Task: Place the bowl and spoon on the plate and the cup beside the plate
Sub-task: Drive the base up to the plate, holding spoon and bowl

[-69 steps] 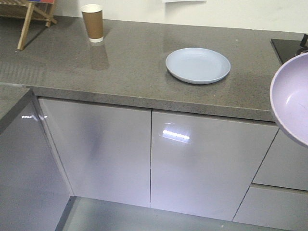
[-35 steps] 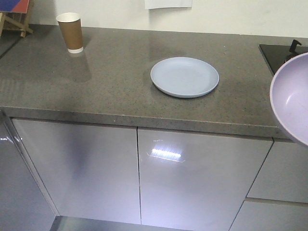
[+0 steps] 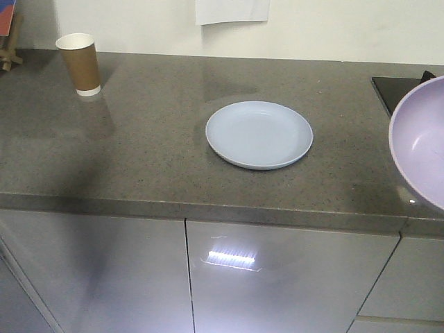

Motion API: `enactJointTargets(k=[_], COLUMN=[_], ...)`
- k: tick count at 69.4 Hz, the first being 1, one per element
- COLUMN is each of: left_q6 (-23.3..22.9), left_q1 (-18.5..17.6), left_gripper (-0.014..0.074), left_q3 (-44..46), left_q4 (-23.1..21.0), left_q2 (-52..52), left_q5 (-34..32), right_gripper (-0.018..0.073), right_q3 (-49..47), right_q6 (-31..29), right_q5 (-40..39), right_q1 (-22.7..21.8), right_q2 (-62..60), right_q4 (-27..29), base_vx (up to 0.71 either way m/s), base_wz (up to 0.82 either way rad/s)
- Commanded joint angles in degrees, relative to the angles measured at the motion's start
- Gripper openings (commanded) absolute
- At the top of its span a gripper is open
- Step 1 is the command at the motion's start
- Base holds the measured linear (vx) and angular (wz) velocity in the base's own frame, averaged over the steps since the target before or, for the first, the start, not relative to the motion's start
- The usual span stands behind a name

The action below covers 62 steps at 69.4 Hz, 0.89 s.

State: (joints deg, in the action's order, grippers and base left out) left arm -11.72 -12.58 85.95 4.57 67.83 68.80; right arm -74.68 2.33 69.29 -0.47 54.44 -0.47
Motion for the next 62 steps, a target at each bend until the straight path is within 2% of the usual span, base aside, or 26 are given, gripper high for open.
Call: enactJointTargets(k=[1,62], left_q6=[0.0,0.0], left_q1=[-0.3,-0.3], left_gripper=[-0.0006,-0.0006], left_q3=[1.6,1.6], left_q4=[0.1,0.1], left_q2=[-1.4,-1.4], left_q5=[-3.1,-3.1], right_gripper=[-0.0003,-0.0003], right_q3=[-1.6,-1.6], right_q6=[-0.4,-0.4], right_q5=[-3.3,-3.3], right_q1=[-0.3,-0.3], right_q2=[-0.4,-0.4], right_q4=[-0.2,-0.2], base_vx=[0.19,0.16], base_wz=[-0.08,-0.07])
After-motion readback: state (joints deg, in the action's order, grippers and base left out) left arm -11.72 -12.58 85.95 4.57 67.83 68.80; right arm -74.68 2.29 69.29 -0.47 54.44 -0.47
